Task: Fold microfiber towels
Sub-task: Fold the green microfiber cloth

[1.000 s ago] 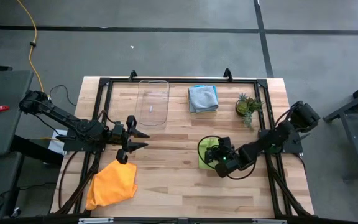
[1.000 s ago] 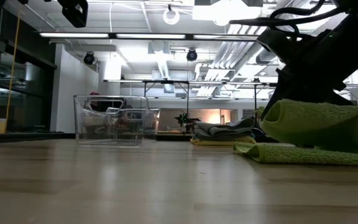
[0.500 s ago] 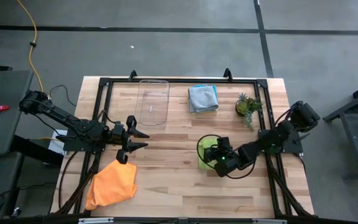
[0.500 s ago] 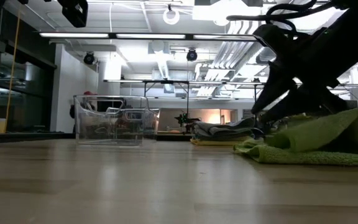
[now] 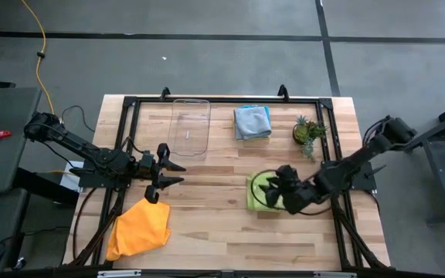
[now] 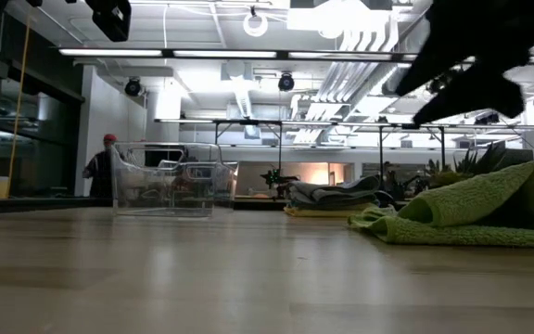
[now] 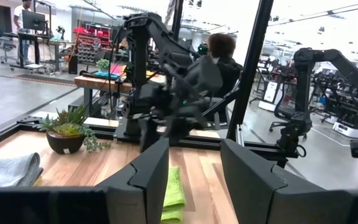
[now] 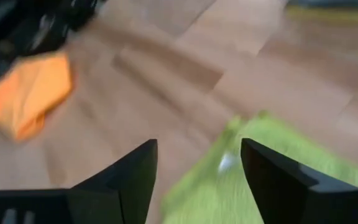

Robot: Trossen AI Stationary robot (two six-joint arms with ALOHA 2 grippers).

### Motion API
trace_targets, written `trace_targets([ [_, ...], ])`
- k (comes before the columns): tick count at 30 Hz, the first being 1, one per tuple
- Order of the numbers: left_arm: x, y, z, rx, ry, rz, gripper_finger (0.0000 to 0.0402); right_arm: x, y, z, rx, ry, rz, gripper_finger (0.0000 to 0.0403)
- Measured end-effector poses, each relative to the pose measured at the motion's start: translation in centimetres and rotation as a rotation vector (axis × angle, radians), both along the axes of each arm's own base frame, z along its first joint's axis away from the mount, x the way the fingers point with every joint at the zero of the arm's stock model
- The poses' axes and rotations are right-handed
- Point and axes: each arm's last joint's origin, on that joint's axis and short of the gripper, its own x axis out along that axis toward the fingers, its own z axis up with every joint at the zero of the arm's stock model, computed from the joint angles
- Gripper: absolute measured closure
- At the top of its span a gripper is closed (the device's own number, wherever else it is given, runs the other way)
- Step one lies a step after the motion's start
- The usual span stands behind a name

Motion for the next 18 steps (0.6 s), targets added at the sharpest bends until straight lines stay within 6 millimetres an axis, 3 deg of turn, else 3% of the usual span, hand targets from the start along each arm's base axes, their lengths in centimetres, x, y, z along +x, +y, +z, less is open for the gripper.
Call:
trace_targets([
  [8,0.0,0.0,0.0,-0.001,0.000,0.003,0.0264,-0.8,3.7,-1.3,0.027,0.113,0.302,0.0256],
  [13,0.0,0.0,0.0,-0.001,0.001,0.003,0.0264,0.0,5.8,-0.9,-0.156,0.290,0.360,0.0378],
  [18,0.0,0.0,0.0,-0.003,0.001,0.002,0.0264,-0.3,6.4,-0.2,-0.279,0.523,0.231,0.0383],
])
